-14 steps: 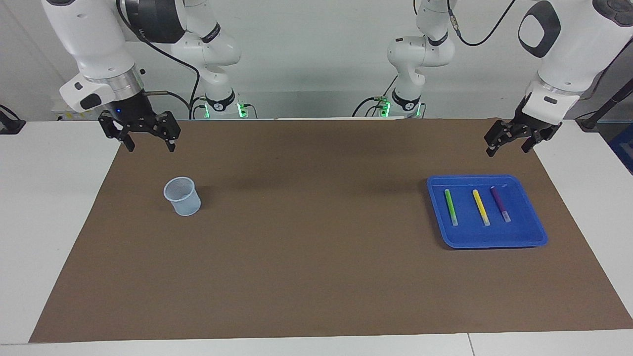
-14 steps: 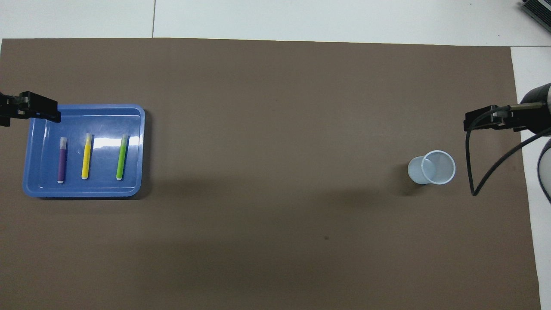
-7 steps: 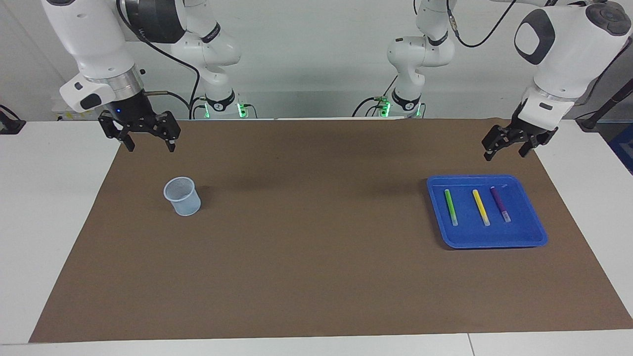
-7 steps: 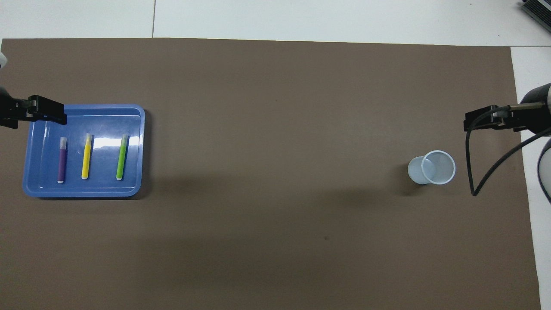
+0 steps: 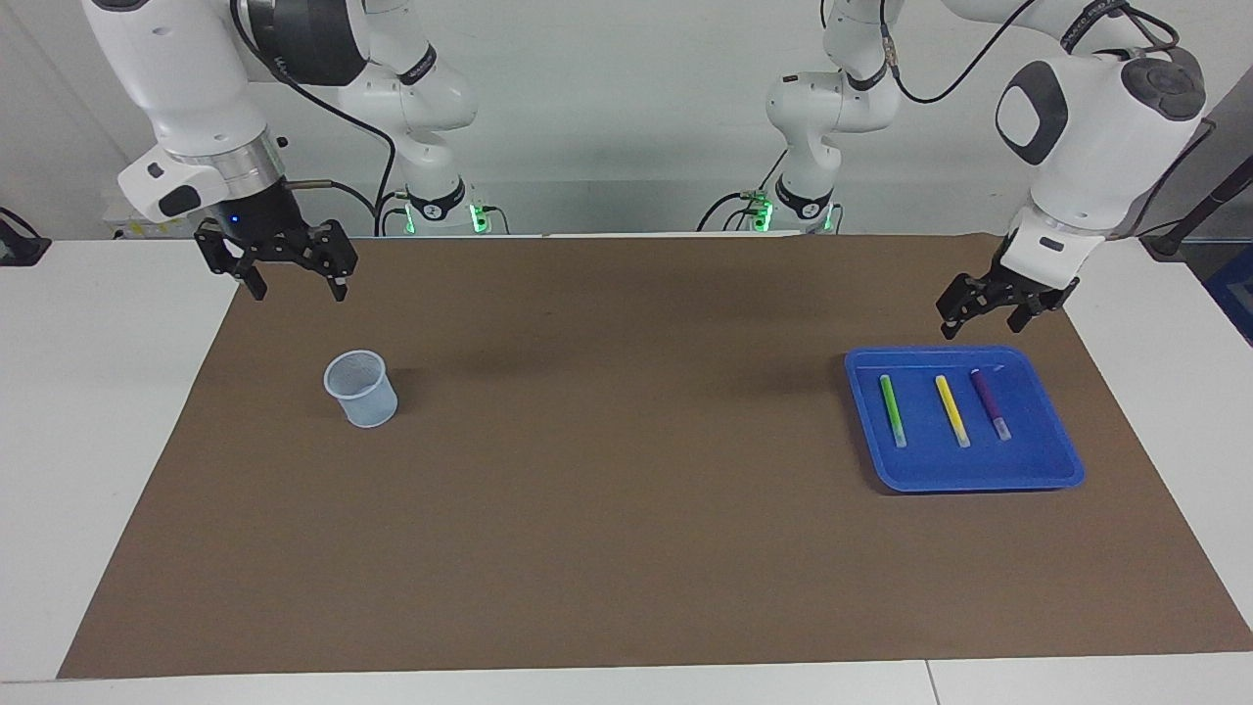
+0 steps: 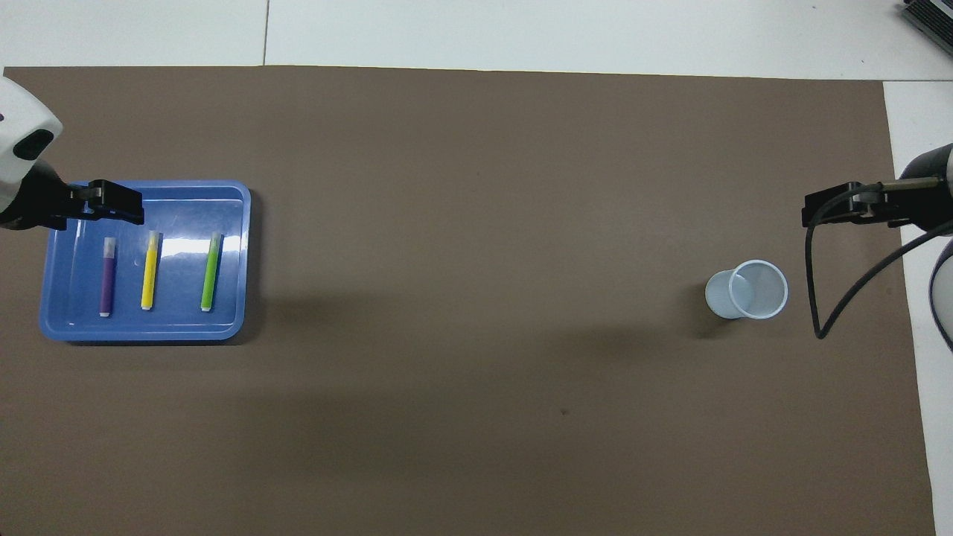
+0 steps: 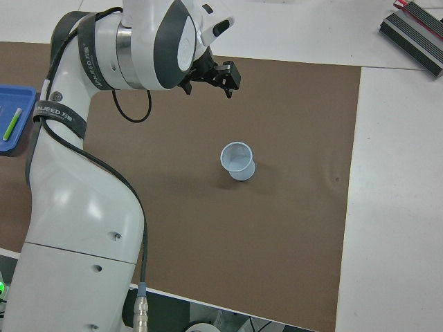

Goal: Transfer and insert pens with both arms
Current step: 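Move the left gripper over the green pen in the blue tray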

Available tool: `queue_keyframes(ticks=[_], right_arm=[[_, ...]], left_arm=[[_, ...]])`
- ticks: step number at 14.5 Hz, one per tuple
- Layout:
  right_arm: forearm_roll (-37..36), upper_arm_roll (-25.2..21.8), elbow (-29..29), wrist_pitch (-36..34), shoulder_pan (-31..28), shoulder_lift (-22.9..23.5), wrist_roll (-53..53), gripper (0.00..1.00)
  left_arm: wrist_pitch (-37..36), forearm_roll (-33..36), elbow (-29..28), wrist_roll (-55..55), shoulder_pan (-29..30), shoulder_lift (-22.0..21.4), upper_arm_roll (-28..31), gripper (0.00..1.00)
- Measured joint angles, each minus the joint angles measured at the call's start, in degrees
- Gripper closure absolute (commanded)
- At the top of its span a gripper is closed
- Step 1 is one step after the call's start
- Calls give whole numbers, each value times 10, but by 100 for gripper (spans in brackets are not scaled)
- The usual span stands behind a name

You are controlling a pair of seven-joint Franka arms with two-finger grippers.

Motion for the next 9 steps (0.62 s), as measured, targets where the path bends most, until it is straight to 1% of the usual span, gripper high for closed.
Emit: queue_keyframes(ticks=[4, 9], right_arm=[[0, 0, 0, 0, 0, 0, 0, 0], [0, 0, 0, 0, 0, 0, 0, 0]], left_arm=[[32, 0, -31, 1, 0, 0, -1, 0], [92, 0, -81, 2, 0, 1, -1, 0]])
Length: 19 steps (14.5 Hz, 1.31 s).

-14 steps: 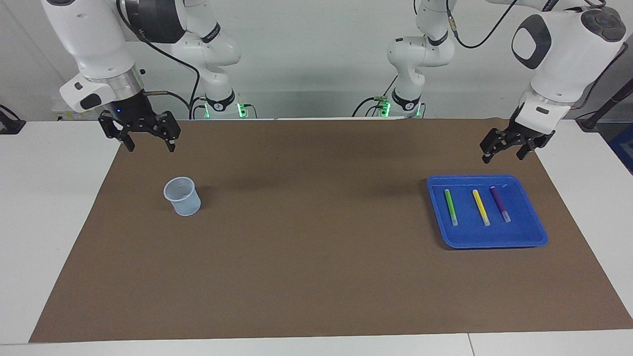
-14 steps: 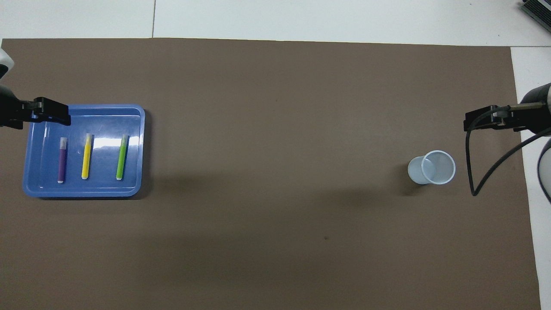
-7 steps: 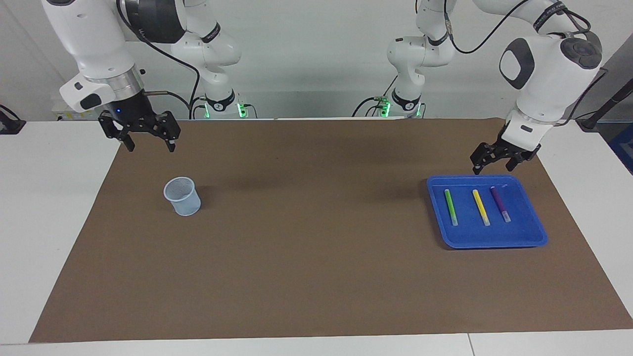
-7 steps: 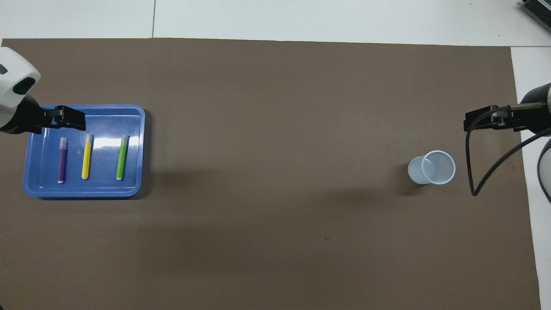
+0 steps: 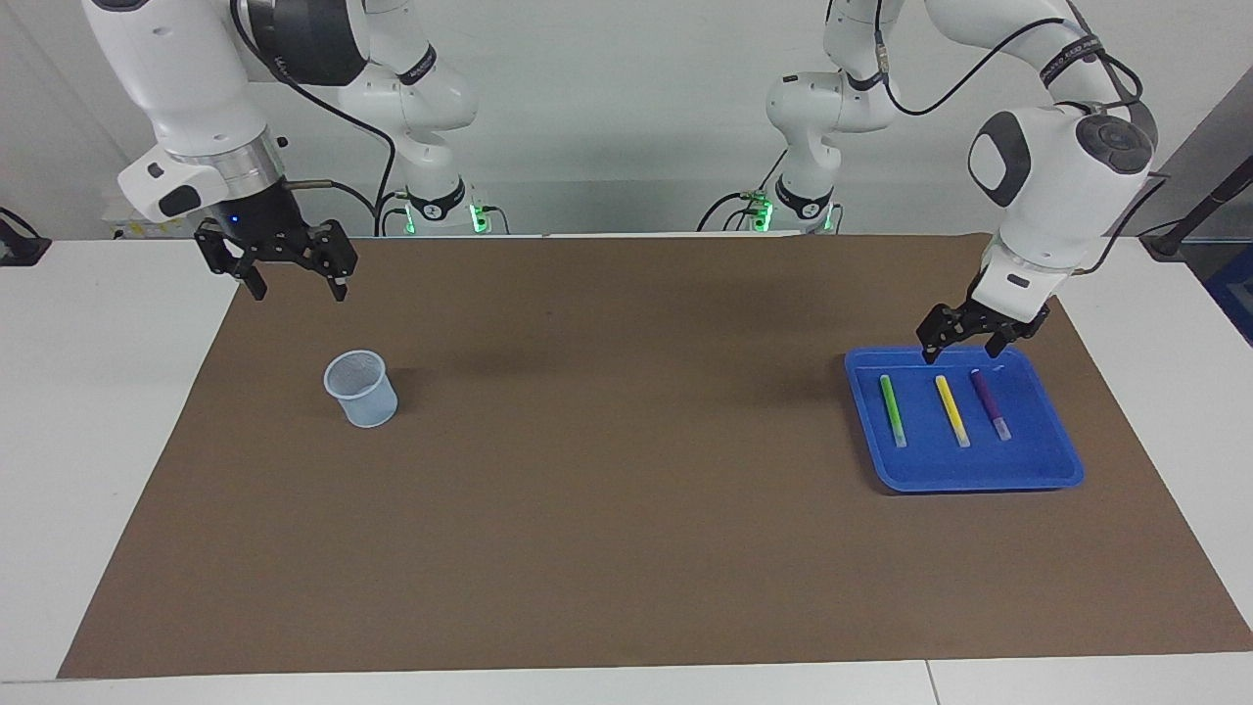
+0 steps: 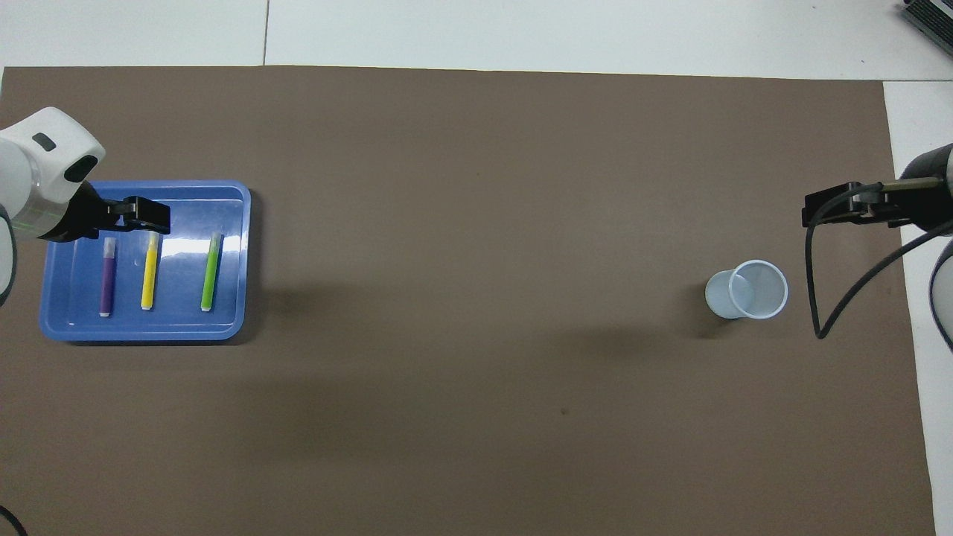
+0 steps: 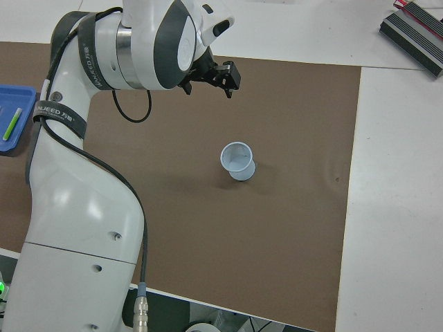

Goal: Transfer and insert pens with both arms
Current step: 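Move the left gripper over the green pen in the blue tray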

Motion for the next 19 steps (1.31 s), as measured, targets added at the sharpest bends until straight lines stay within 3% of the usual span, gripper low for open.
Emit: queue_keyframes(ticks=[9, 19], right_arm=[[0, 0, 0, 0, 0, 0, 0, 0], [0, 0, 0, 0, 0, 0, 0, 0]], left_arm=[[91, 0, -56, 1, 0, 18, 0, 0], [159, 0, -60, 19, 0, 95, 0, 0]])
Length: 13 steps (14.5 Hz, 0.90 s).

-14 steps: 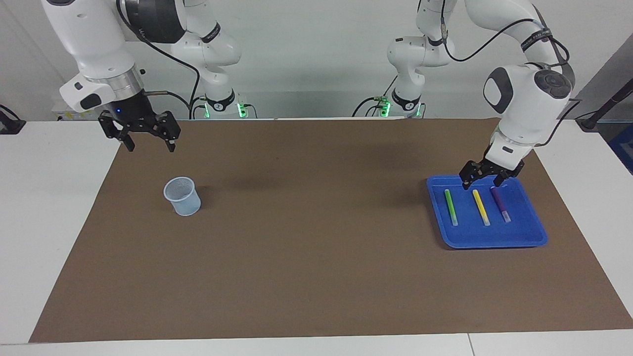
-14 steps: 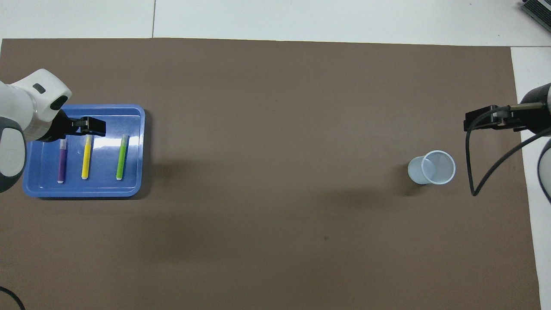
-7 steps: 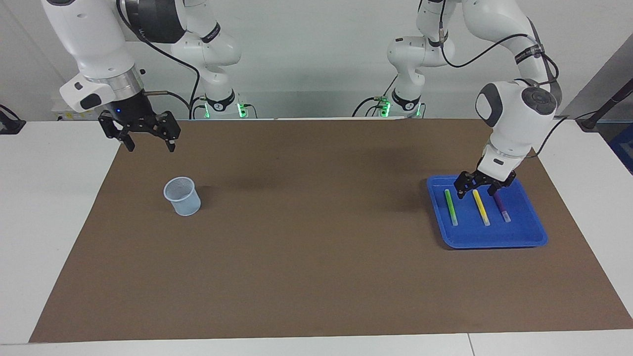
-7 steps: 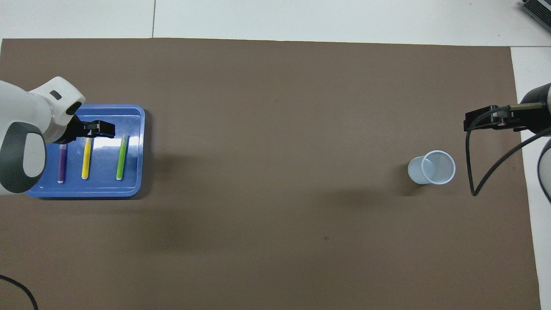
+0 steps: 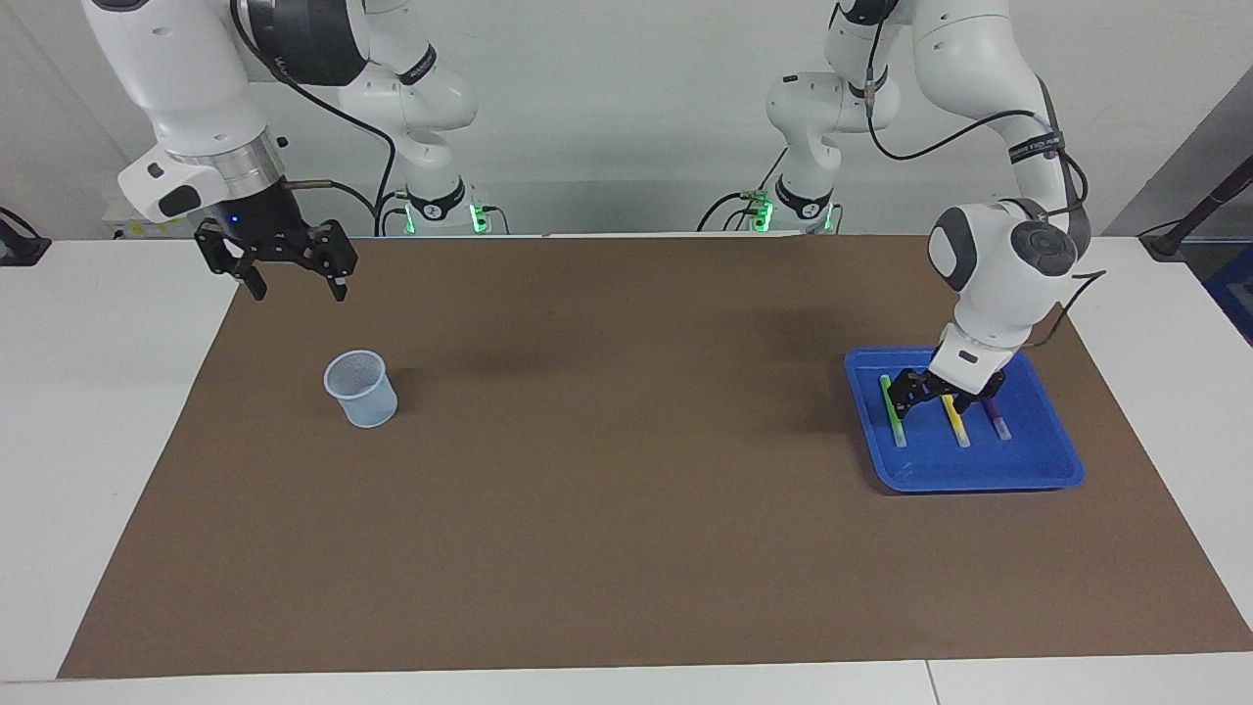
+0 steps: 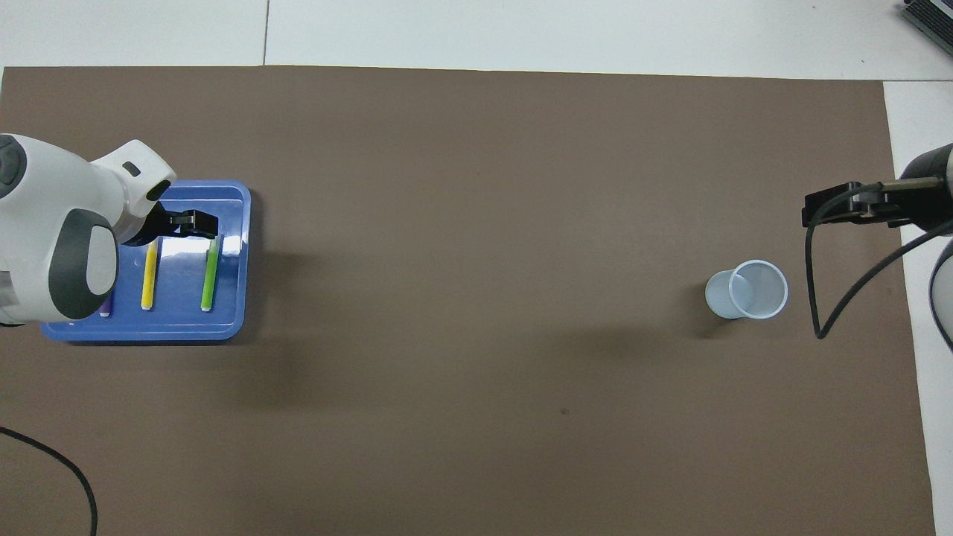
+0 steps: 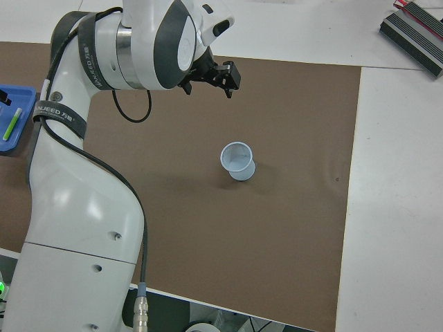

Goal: Transfer and insert pens with both arms
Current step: 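Move the left gripper over the green pen in the blue tray, then lower the left gripper and close it on the green pen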

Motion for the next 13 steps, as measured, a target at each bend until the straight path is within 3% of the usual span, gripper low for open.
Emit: queue_keyframes(ticks=[5, 13], right_arm=[[0, 0, 0, 0, 0, 0, 0, 0], [0, 0, 0, 0, 0, 0, 0, 0]], left_arm=[[42, -6, 0, 2, 0, 38, 0, 3], [53, -15, -2, 7, -1, 56, -6, 11]])
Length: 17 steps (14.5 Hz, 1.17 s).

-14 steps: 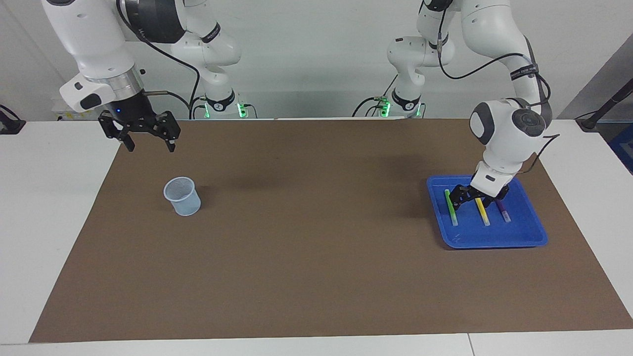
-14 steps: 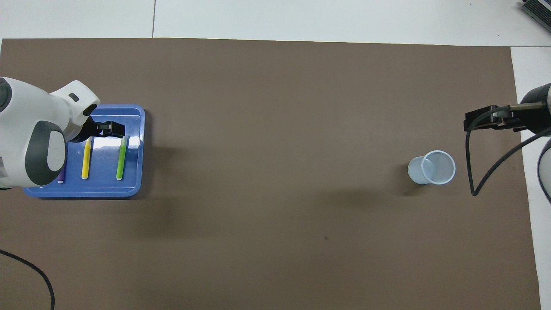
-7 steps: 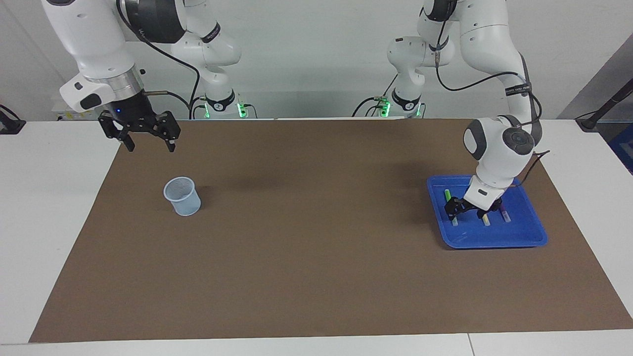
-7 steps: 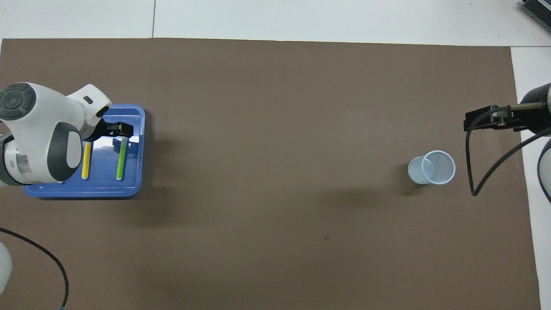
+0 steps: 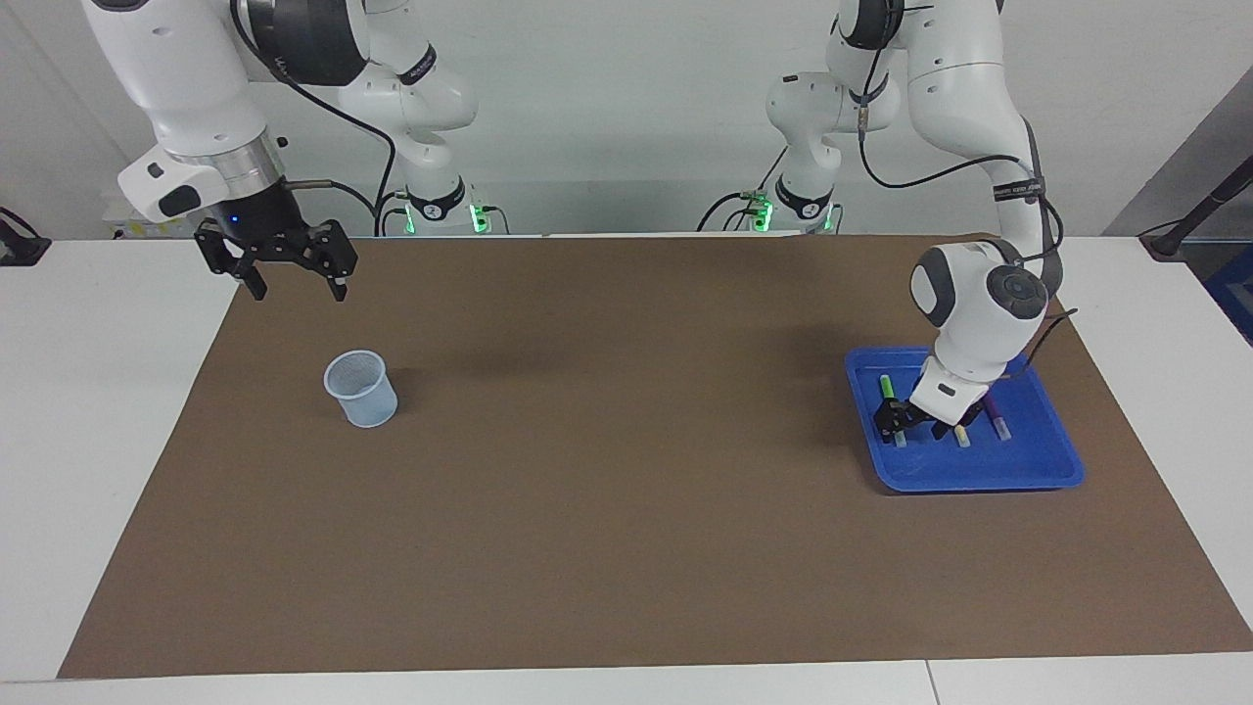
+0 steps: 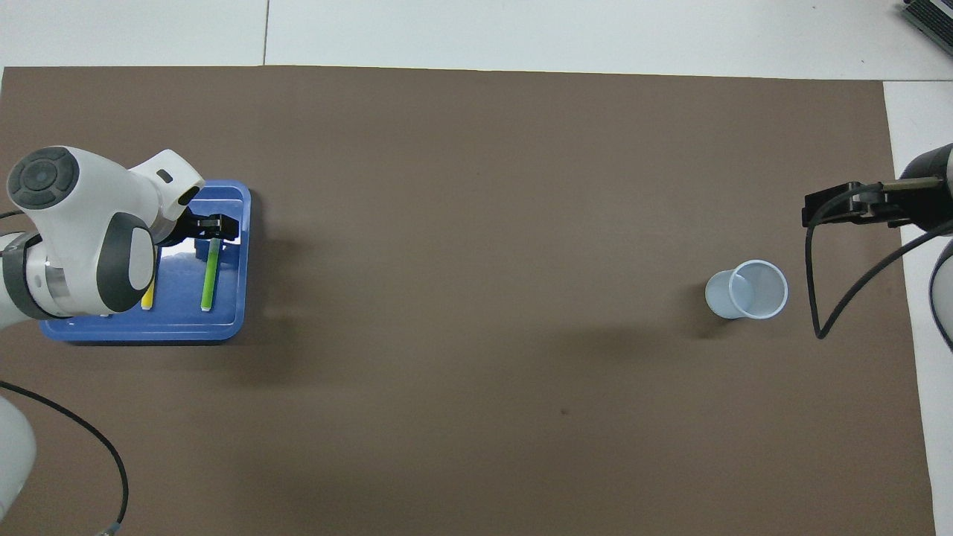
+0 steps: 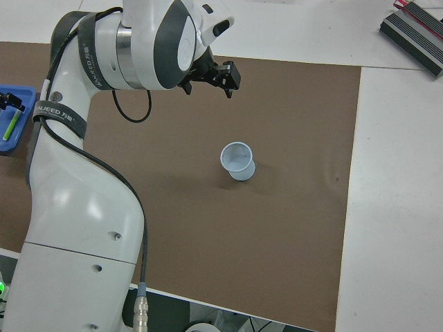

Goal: Transfer and insert pens with both arms
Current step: 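Lower the left gripper and close it on the green pen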

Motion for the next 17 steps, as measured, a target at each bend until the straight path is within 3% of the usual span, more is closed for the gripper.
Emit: queue_keyframes(ticks=[4, 8, 17], right_arm=[[0, 0, 0, 0, 0, 0, 0, 0], [0, 0, 0, 0, 0, 0, 0, 0], [0, 0, 0, 0, 0, 0, 0, 0]], left_arm=[[1, -5, -12, 17, 0, 2, -2, 12], [1, -42, -14, 86, 1, 2, 3, 35], [10, -52, -14, 92, 1, 0, 4, 77]])
